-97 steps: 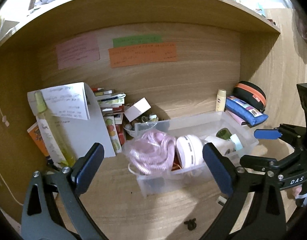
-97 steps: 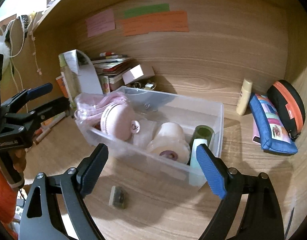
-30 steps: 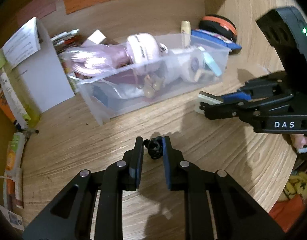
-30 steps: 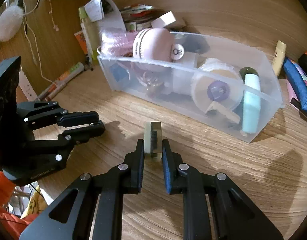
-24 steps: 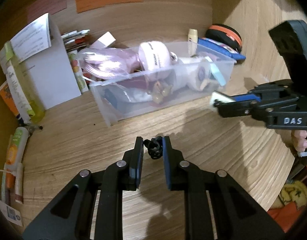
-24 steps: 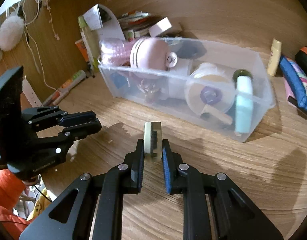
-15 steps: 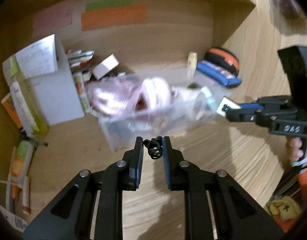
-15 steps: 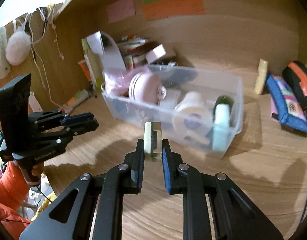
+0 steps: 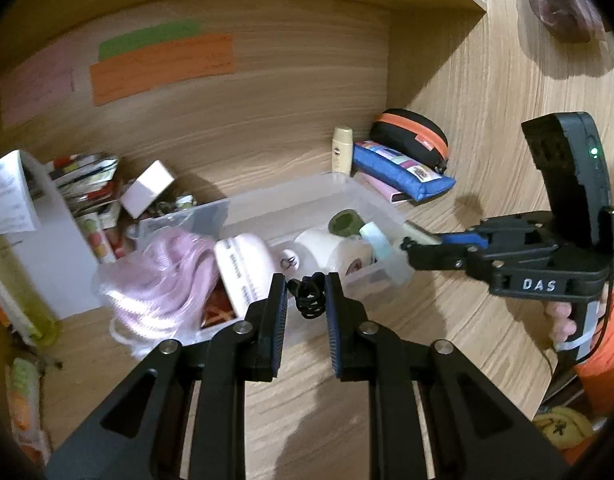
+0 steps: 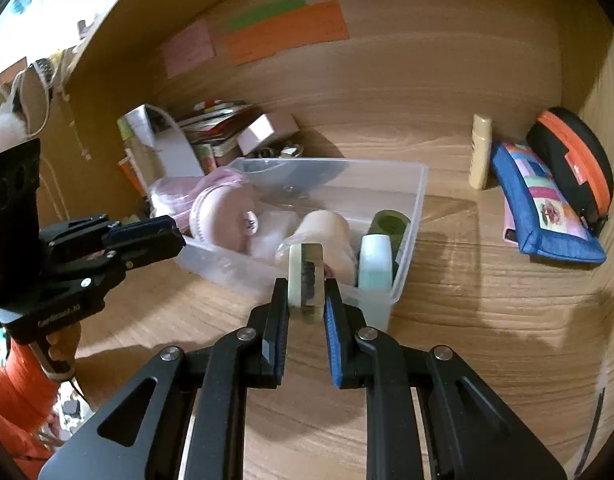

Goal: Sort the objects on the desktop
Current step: 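Carry the black clip and olive block into the clear box with both grippers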

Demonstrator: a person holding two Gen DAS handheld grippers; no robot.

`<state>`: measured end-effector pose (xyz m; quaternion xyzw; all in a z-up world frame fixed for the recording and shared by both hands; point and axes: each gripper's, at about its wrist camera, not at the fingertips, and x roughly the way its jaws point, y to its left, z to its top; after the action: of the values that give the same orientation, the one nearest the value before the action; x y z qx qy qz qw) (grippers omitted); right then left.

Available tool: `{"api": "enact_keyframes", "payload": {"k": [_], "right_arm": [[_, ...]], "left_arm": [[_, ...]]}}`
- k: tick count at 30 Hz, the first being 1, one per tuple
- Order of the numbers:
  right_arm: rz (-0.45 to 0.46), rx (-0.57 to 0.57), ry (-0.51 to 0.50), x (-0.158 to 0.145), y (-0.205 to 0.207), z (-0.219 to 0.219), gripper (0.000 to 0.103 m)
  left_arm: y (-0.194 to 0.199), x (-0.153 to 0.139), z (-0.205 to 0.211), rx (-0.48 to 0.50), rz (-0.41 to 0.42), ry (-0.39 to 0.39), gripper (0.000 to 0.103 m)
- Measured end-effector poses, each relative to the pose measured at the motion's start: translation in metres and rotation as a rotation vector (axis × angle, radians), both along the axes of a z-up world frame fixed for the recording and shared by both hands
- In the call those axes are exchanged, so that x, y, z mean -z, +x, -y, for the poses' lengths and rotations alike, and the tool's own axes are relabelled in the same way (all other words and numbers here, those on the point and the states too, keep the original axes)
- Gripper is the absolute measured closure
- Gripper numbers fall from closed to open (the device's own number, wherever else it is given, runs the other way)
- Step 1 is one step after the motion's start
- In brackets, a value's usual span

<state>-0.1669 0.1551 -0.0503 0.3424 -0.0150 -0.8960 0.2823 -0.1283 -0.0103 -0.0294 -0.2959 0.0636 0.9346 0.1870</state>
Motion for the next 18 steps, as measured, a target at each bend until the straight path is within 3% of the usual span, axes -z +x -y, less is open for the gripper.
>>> {"api": "enact_keyframes", "payload": {"k": [18], "right_arm": [[0.008, -0.013, 0.020, 0.006, -0.027, 0.004, 0.088]], "left_arm": [[-0.039, 0.017, -0.019, 0.013, 0.067, -0.026, 0.085]]}}
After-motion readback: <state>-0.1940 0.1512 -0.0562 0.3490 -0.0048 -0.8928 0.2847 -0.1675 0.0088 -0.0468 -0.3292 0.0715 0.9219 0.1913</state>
